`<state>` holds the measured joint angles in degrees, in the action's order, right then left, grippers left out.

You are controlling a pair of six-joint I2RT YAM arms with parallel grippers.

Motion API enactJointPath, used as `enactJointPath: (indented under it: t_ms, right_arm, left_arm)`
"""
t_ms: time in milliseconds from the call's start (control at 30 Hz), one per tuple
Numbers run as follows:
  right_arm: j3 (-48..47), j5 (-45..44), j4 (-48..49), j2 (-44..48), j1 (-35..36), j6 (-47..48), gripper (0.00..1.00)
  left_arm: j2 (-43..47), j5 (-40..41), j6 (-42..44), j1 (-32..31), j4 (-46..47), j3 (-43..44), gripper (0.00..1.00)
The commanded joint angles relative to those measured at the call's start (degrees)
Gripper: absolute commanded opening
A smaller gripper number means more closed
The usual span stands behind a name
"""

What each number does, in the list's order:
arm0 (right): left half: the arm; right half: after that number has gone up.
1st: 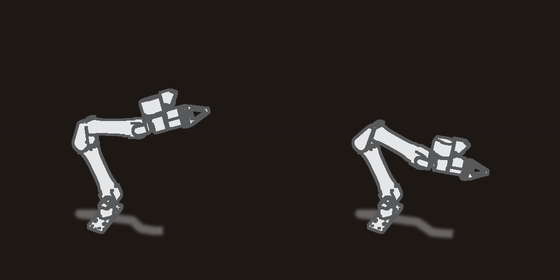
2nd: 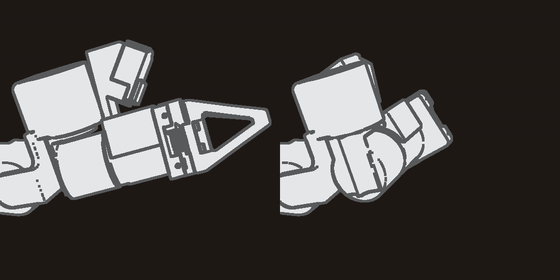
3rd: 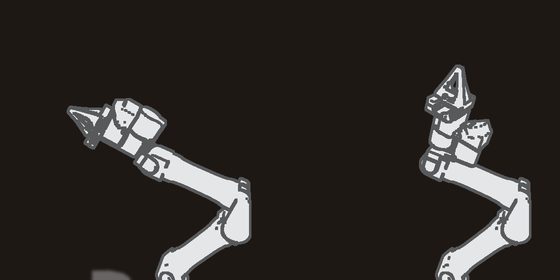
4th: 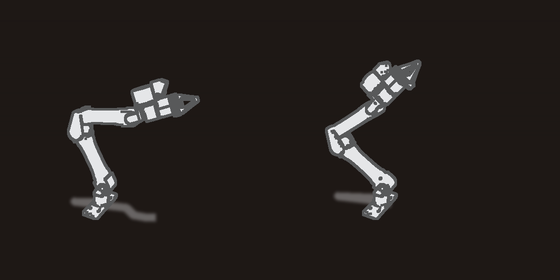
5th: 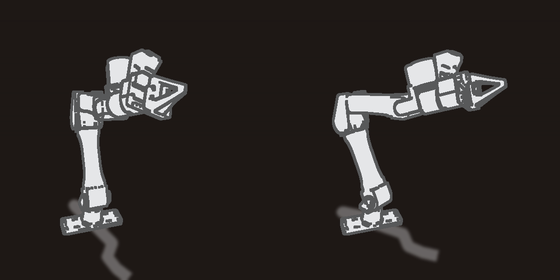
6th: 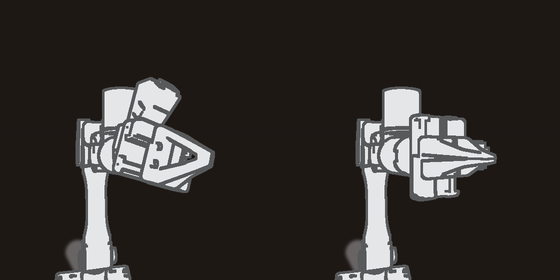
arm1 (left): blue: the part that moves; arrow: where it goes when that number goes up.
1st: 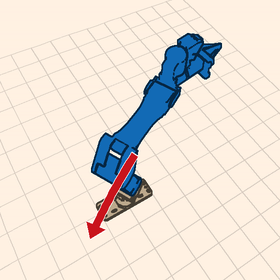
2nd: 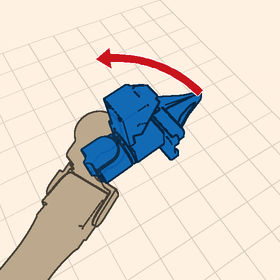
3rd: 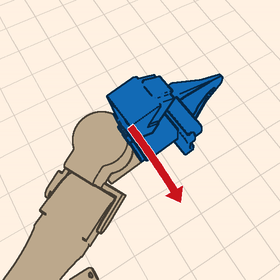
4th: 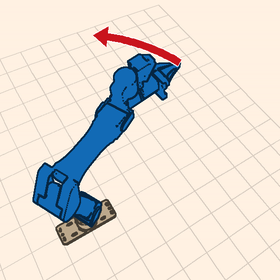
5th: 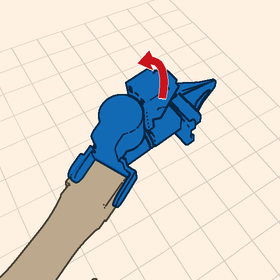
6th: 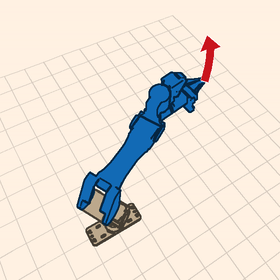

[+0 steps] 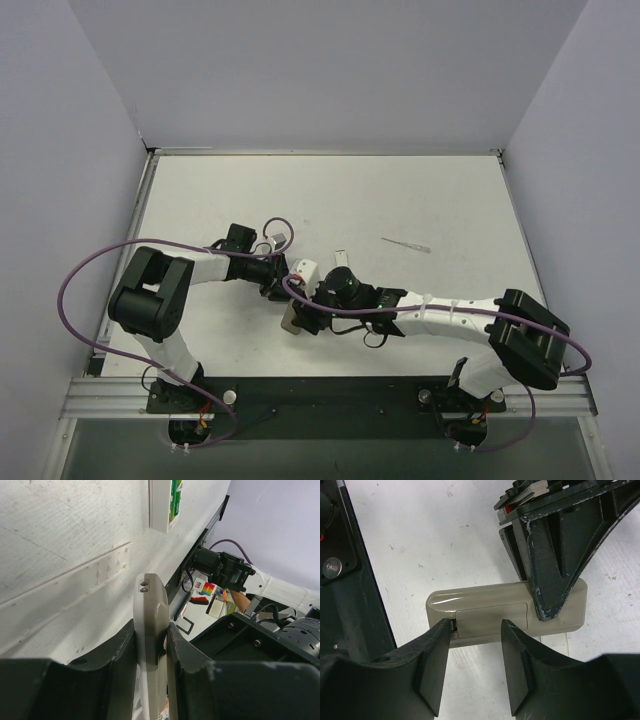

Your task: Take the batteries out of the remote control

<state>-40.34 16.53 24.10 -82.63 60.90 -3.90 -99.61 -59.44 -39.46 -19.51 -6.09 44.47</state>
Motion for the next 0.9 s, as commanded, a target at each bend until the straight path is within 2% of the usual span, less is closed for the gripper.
enactJointPath:
  t_ms: [0, 167, 533, 867]
  right_arm:
    - [-0.27, -2.64, -0.28, -1.83, 1.41, 2.84, 0.40]
    - [-0.01, -6.15, -0.72, -1.75, 4.13, 6.09, 0.39]
    - [-1.50, -23.64, -3.71, -3.50, 12.92, 13.30, 0.40]
    - [-2.99, -29.80, -5.82, -6.05, 16.79, 14.54, 0.39]
  left_arm:
    - [0.47, -3.75, -1.32, -0.18, 1.34, 0.71, 0.00]
    - [-0.14, -4.10, -2.19, -0.18, 2.13, 0.18, 0.00]
    - [-1.20, -4.37, -3.25, -0.09, 2.57, -0.35, 0.00]
    - [-1.37, -4.37, -3.78, -0.09, 2.57, -0.61, 0.00]
